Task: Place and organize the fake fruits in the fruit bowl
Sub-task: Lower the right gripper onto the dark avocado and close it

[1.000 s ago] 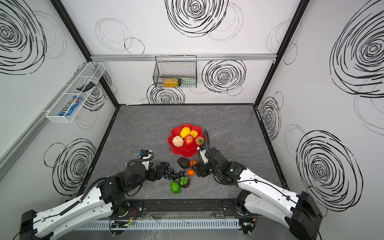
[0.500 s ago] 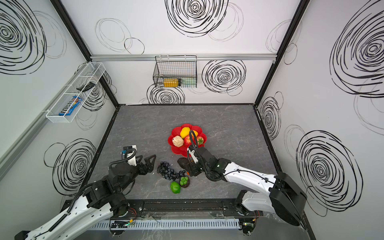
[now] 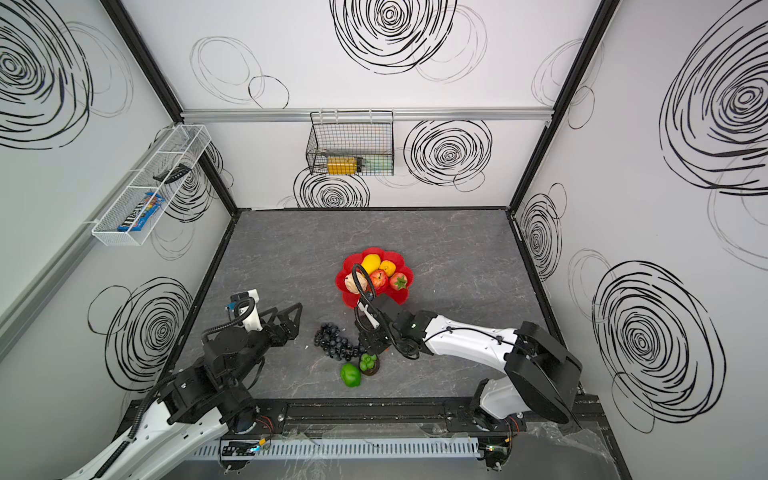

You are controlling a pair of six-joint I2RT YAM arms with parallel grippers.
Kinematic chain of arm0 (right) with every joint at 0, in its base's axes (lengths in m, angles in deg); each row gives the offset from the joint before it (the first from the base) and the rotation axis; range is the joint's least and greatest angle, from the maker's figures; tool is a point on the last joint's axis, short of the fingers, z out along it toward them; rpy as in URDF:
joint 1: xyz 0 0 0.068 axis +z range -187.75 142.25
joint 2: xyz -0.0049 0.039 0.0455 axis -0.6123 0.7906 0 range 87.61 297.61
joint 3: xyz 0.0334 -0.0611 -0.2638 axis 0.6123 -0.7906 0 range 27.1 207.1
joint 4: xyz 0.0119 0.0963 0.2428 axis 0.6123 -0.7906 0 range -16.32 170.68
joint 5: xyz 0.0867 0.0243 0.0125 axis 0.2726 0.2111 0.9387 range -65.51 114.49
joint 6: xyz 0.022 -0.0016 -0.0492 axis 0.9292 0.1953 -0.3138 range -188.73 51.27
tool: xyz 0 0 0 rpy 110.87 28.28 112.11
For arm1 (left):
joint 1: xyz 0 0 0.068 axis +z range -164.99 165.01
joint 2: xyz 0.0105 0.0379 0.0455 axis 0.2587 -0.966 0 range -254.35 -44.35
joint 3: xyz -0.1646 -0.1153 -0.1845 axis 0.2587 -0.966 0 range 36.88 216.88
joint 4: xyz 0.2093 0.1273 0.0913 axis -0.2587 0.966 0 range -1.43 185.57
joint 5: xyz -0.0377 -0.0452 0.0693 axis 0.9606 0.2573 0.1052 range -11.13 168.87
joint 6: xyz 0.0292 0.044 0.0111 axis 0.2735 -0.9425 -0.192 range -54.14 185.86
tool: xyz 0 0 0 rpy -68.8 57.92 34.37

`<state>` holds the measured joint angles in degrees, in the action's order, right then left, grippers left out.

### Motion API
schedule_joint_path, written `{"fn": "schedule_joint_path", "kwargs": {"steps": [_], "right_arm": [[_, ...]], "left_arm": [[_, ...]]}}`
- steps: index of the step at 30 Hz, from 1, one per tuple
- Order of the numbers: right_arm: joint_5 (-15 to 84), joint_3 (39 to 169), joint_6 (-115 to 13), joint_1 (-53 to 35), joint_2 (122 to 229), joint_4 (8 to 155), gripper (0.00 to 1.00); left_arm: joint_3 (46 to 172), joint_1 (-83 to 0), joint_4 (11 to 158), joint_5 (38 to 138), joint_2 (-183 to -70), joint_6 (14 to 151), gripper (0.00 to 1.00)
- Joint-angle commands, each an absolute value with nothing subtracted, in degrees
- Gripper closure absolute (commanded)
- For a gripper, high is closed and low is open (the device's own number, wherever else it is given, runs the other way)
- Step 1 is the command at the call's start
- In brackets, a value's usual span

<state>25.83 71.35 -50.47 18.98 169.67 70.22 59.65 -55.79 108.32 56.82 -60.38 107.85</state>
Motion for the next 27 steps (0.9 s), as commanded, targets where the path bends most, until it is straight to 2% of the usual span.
{"fn": "schedule_joint_path", "kwargs": {"steps": [1,17,20,22,27], "right_arm": [[24.5,74.5,-52.7,19.4,171.9,67.2,0.25],[20.7,78.7,-54.6,19.5,178.9,66.0,0.25],[20.3,79.0,-55.2,19.5,179.7,66.8,0.22],[20.0,79.2,-55.6,19.4,180.3,67.3,0.17],[20.2,79.9,-56.3,19.3,181.8,68.4,0.16]], "left_arm": [[59.0,-55.5,108.8,54.1,-58.1,109.5,0.04],[58.4,-56.1,106.1,57.2,-58.9,106.8,0.04],[58.3,-56.1,105.8,57.5,-59.0,106.6,0.04],[58.4,-56.1,105.7,57.7,-59.4,106.4,0.04],[58.4,-56.1,105.5,58.5,-60.3,106.3,0.04]]}}
